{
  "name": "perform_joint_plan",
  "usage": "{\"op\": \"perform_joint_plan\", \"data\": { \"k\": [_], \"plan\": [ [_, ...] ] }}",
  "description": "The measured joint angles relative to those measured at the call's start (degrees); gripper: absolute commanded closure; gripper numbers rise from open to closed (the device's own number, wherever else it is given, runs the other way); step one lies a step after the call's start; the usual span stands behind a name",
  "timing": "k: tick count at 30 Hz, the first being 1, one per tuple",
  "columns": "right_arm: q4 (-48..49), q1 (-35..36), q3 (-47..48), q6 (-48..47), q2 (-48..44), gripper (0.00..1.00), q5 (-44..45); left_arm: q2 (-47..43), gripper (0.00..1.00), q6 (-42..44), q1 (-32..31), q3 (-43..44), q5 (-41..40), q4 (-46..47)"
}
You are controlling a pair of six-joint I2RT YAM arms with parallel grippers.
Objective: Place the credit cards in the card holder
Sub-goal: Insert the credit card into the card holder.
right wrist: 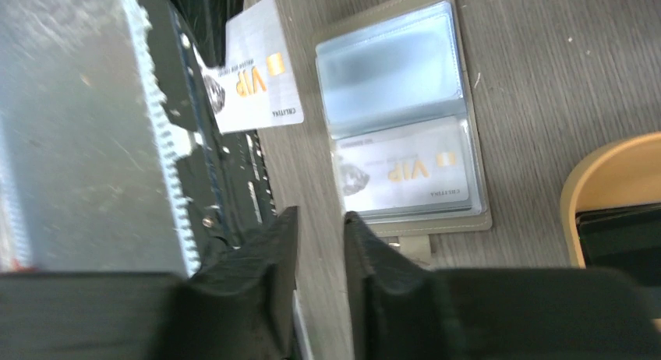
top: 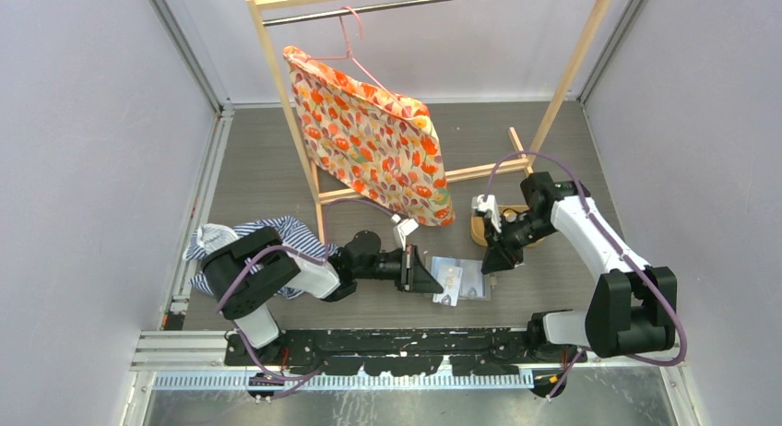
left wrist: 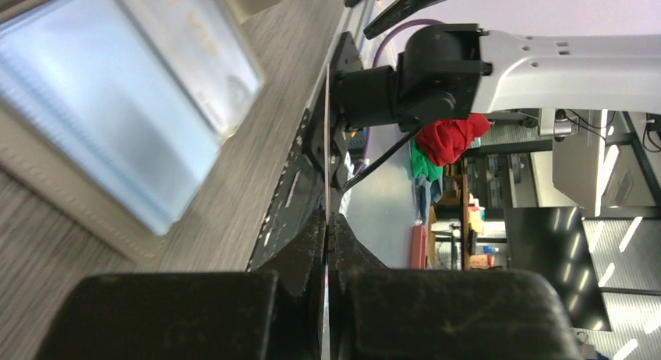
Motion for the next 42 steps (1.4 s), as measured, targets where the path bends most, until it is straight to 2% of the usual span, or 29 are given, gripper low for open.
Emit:
{"op": "perform_joint_plan", "data": {
  "k": [2, 3, 9, 17, 29, 42],
  "plan": [
    [3.41, 3.15, -1.81, 0.07, -0.55, 0.97, 2.97, 1.42, 1.00, -0.72, 1.03, 0.02, 1.57, -0.79],
    [4.79, 4.24, -2.51, -0.02, -0.63, 0.98, 3.91, 1.92, 1.00, -0.81, 1.29, 0.13, 2.12, -1.40],
    [14.45, 11.02, -8.59, 0.02, -2.49, 0.99, 11.96, 5.27, 1.00, -0.55, 2.40, 4.94, 5.40, -8.94],
    [20.04, 13.09, -9.44, 0.44, -1.66, 0.99, 17.94, 8.76, 1.00, 0.55, 3.93, 10.86, 8.83, -16.94],
    [22.56, 16.13, -9.53, 0.42, 1.05, 0.99, 21.77, 12.33, 1.00, 3.02, 5.16, 16.92, 9.75, -27.45],
    [22.88, 18.40, -9.53, 0.46, 4.87, 0.99, 25.03, 13.60, 1.00, 4.17, 5.40, 18.93, 9.75, -31.41]
  ]
}}
